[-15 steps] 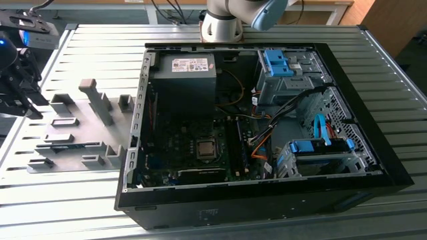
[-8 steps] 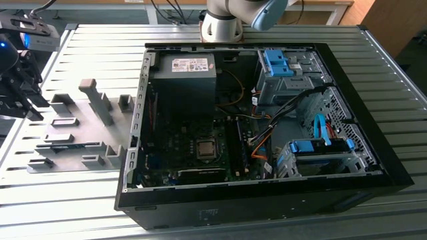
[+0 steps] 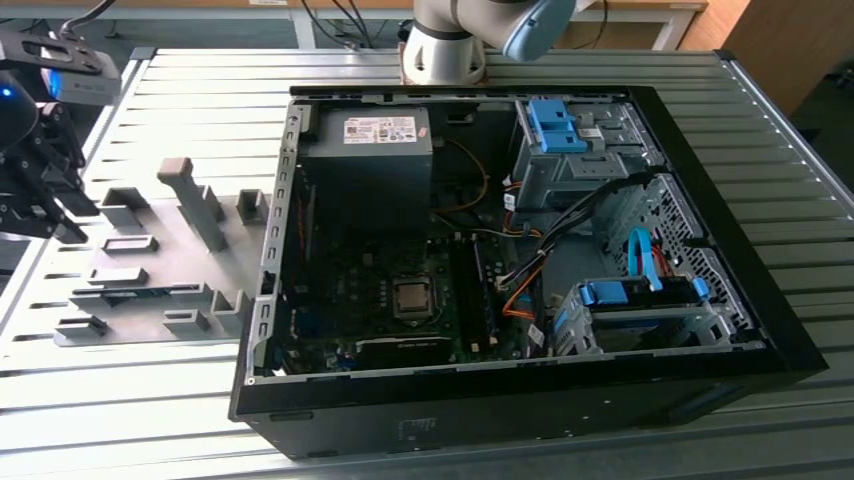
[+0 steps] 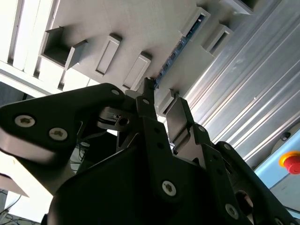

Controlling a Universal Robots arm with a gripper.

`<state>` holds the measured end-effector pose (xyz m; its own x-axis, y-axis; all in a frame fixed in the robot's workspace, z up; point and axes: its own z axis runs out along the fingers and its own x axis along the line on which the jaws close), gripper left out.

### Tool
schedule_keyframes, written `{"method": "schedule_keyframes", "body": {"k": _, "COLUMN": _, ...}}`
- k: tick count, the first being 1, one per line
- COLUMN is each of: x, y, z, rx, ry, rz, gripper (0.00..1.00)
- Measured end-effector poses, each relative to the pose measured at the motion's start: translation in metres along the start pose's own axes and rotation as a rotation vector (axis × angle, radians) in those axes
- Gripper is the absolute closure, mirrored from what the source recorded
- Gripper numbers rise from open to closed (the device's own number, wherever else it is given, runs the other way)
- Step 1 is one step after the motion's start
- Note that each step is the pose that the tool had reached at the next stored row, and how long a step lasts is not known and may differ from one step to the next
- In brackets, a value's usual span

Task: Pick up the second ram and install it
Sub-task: 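Pick up the second ram and move it above second insertion slot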

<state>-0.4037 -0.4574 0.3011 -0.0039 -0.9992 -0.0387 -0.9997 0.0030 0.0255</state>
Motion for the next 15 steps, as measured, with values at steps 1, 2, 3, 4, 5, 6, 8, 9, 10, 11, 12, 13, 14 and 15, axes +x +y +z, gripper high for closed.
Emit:
{"method": "schedule_keyframes", "body": {"k": 1, "x": 0.0004, "y": 0.0, "z": 0.0005, "rx": -0.0001, "ry": 0.0001, "rz": 0.0, "gripper": 0.62}}
{"method": "schedule_keyframes", "body": {"k": 2, "x": 0.001, "y": 0.0, "z": 0.0013, "rx": -0.0001, "ry": 0.0001, "rz": 0.0, "gripper": 0.62}}
{"method": "schedule_keyframes", "body": {"k": 3, "x": 0.0013, "y": 0.0, "z": 0.0022, "rx": -0.0001, "ry": 0.0001, "rz": 0.0, "gripper": 0.62}}
{"method": "schedule_keyframes", "body": {"k": 4, "x": 0.0017, "y": -0.0001, "z": 0.0034, "rx": -0.0001, "ry": 0.0001, "rz": 0.0, "gripper": 0.62}}
{"method": "schedule_keyframes", "body": {"k": 5, "x": 0.002, "y": 0.0, "z": 0.0051, "rx": -0.0001, "ry": 0.0001, "rz": 0.0, "gripper": 0.62}}
{"method": "schedule_keyframes", "body": {"k": 6, "x": 0.0021, "y": -0.0001, "z": 0.0069, "rx": -0.0001, "ry": 0.0001, "rz": 0.0, "gripper": 0.62}}
{"method": "schedule_keyframes", "body": {"k": 8, "x": 0.0023, "y": -0.0002, "z": 0.0104, "rx": -0.0001, "ry": 0.0005, "rz": 0.0, "gripper": 0.62}}
{"method": "schedule_keyframes", "body": {"k": 9, "x": 0.0024, "y": -0.0003, "z": 0.0123, "rx": -0.0001, "ry": 0.0006, "rz": 0.0, "gripper": 0.62}}
{"method": "schedule_keyframes", "body": {"k": 10, "x": 0.0027, "y": -0.0003, "z": 0.014, "rx": -0.0002, "ry": 0.0007, "rz": 0.0, "gripper": 0.62}}
{"method": "schedule_keyframes", "body": {"k": 11, "x": 0.0029, "y": -0.0004, "z": 0.0158, "rx": -0.0002, "ry": 0.0007, "rz": 0.0, "gripper": 0.62}}
{"method": "schedule_keyframes", "body": {"k": 12, "x": 0.003, "y": -0.0004, "z": 0.0177, "rx": -0.0002, "ry": 0.0007, "rz": 0.0, "gripper": 0.62}}
{"method": "schedule_keyframes", "body": {"k": 13, "x": 0.0033, "y": -0.0005, "z": 0.0195, "rx": -0.0001, "ry": 0.0007, "rz": 0.0, "gripper": 0.62}}
{"method": "schedule_keyframes", "body": {"k": 14, "x": 0.0036, "y": -0.0005, "z": 0.0209, "rx": -0.0001, "ry": 0.0006, "rz": 0.0, "gripper": 0.62}}
{"method": "schedule_keyframes", "body": {"k": 15, "x": 0.004, "y": -0.0005, "z": 0.0217, "rx": -0.0001, "ry": 0.0007, "rz": 0.0, "gripper": 0.62}}
